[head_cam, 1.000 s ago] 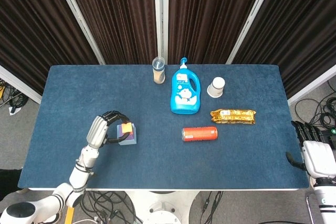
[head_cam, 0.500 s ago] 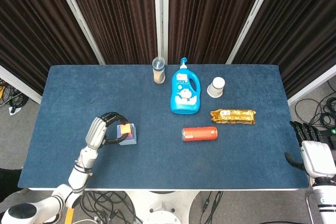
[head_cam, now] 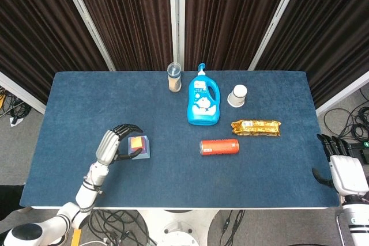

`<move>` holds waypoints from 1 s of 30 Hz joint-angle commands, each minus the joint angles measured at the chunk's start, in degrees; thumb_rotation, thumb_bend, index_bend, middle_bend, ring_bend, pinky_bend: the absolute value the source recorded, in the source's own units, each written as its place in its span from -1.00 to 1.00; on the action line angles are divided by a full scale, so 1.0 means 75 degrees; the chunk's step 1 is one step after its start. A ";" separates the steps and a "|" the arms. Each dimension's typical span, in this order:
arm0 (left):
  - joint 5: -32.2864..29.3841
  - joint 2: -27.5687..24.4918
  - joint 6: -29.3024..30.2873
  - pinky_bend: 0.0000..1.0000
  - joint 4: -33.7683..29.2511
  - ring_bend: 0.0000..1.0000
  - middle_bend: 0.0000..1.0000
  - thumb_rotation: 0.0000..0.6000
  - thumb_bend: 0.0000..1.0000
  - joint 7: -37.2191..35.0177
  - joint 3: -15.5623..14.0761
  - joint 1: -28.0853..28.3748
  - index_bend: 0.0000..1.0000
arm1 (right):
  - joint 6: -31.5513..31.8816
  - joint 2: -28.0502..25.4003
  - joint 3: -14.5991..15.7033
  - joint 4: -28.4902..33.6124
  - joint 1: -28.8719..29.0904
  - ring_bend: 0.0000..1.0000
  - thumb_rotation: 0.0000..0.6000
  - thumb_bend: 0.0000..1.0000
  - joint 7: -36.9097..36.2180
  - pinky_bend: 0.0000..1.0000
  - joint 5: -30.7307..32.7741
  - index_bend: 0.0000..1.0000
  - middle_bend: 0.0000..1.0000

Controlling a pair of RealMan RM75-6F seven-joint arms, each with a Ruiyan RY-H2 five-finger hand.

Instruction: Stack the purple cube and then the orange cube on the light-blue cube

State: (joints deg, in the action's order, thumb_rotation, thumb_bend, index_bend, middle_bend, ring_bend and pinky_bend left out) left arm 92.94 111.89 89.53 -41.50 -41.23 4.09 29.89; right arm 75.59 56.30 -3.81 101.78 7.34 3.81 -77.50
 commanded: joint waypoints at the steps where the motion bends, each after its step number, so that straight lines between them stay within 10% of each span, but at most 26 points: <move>1: 0.0016 -0.0023 0.0042 -0.28 0.0008 -0.38 -0.31 1.00 -0.58 -0.0081 -0.0014 -0.0010 -0.36 | 0.0002 -0.0003 -0.0001 -0.0005 0.0002 -1.00 1.00 -0.54 -0.0024 -1.00 -0.0010 -0.92 -0.86; 20: -0.0018 -0.1810 0.0041 -0.36 -0.1233 -0.47 -0.49 1.00 -0.83 0.0996 -0.0420 -0.0637 -0.68 | 0.0058 -0.0145 0.0016 0.0024 -0.0039 -1.00 1.00 -0.53 -0.0339 -1.00 -0.0121 -0.92 -0.86; 30: -0.1225 -0.4084 -0.1467 -0.37 -0.3314 -0.47 -0.41 1.00 -0.82 0.4313 -0.0627 -0.1251 -0.28 | 0.0262 -0.0303 -0.0004 0.0076 -0.0150 -1.00 1.00 -0.54 -0.0685 -1.00 -0.0247 -0.92 -0.86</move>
State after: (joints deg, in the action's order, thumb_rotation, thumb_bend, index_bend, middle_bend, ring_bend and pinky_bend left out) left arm 88.99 87.05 83.44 -58.54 -20.76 -0.42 22.74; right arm 77.48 54.10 -3.87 102.32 6.28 -1.25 -79.25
